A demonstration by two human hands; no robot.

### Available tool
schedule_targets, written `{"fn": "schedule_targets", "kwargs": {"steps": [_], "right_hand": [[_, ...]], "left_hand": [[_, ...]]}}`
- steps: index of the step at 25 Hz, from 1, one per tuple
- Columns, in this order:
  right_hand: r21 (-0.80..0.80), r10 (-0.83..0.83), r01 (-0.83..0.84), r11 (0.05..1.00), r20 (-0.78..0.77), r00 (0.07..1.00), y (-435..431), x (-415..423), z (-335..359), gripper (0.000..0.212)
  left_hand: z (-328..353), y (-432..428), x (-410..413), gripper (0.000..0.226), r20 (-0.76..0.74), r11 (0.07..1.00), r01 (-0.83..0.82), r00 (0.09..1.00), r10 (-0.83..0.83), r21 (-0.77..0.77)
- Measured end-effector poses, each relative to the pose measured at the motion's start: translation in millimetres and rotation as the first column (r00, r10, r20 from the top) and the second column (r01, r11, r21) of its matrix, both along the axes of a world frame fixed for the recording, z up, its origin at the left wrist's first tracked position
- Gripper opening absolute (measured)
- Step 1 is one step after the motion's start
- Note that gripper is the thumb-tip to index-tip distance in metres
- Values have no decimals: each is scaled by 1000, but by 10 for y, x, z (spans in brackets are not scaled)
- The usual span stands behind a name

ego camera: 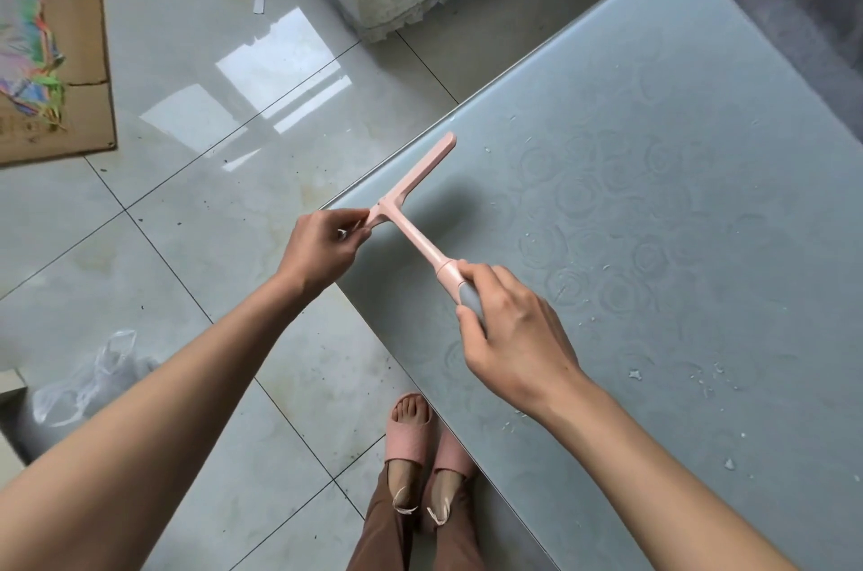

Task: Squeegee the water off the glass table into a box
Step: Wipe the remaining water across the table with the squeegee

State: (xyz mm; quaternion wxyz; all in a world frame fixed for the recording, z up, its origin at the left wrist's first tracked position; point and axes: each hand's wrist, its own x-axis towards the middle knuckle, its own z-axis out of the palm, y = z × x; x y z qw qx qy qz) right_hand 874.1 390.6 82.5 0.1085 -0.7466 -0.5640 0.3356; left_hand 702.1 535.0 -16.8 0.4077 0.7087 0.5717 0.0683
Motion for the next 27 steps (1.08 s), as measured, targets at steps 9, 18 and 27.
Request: {"fn": "schedule_targets", "kwargs": {"steps": [9, 18, 27], "right_hand": [[-56, -29, 27, 998, -40, 999, -23, 66, -296, 40], [-143, -144, 135, 980, -53, 988, -1344, 563, 93, 46], [-24, -44, 42, 999, -57, 997, -266, 602, -311, 37]], "left_hand": [[-253, -280, 89, 21, -76, 961, -40, 995, 63, 273], [-70, -1416, 599, 22, 41, 964, 215, 974, -224, 160], [-276, -525, 512, 24, -104, 950, 31, 995, 2, 310]]}}
